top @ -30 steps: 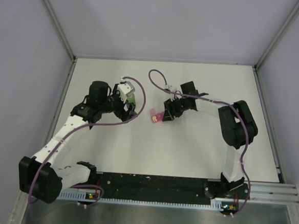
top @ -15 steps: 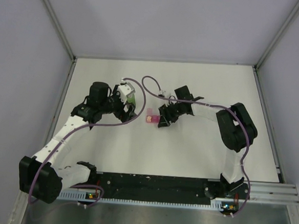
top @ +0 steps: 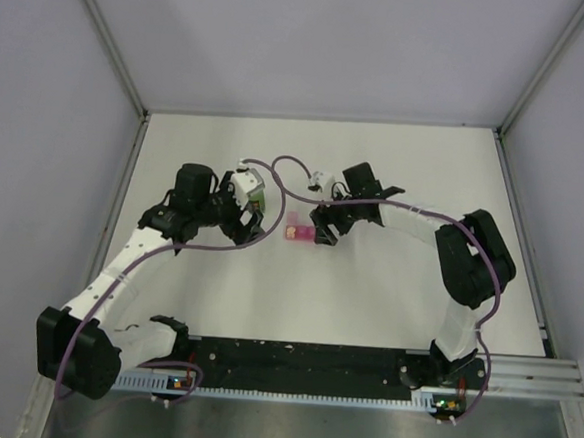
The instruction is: Sort the pills into containers
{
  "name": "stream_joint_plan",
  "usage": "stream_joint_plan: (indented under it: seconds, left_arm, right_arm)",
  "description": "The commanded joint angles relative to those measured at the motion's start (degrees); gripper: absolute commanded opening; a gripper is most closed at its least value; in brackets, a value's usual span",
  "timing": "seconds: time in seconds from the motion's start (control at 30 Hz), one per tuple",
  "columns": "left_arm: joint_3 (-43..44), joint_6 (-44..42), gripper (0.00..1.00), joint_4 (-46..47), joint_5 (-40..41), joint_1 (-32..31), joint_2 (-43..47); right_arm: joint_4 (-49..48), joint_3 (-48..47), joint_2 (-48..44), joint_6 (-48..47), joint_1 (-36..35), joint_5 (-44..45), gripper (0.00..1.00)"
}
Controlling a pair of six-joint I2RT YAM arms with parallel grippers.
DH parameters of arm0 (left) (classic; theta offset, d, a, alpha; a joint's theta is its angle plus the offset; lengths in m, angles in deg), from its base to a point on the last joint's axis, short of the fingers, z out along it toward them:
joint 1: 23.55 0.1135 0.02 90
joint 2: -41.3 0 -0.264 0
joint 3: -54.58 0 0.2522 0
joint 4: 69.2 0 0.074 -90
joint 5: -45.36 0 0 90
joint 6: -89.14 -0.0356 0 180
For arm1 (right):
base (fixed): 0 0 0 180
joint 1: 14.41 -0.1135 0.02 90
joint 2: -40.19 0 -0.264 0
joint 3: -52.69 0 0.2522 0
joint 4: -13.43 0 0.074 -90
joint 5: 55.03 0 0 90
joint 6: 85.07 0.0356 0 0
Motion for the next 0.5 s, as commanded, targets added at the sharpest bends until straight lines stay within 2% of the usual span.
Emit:
stream_joint_plan:
  seconds: [0.0, 0.17, 0.47]
  left_arm:
    - [-1.10, -1.64, 0.94, -0.34, -0.96, 0.14, 2.48]
    - [-1.45, -1.29, 0.94, -0.17, -0.61, 0.14, 3.27]
    - [-1.89, -1.55, 0.94, -0.17, 0.01, 0.14, 3.80]
  right_arm:
    - [1.61, -2.19, -1.04, -8.96, -1.58, 2.98, 0.77]
    - [1.88, -2.81, 0.02, -14.25, -2.81, 3.42, 0.79]
    - [2.58, -5.09, 3.27, -18.12, -4.48, 4.82, 0.79]
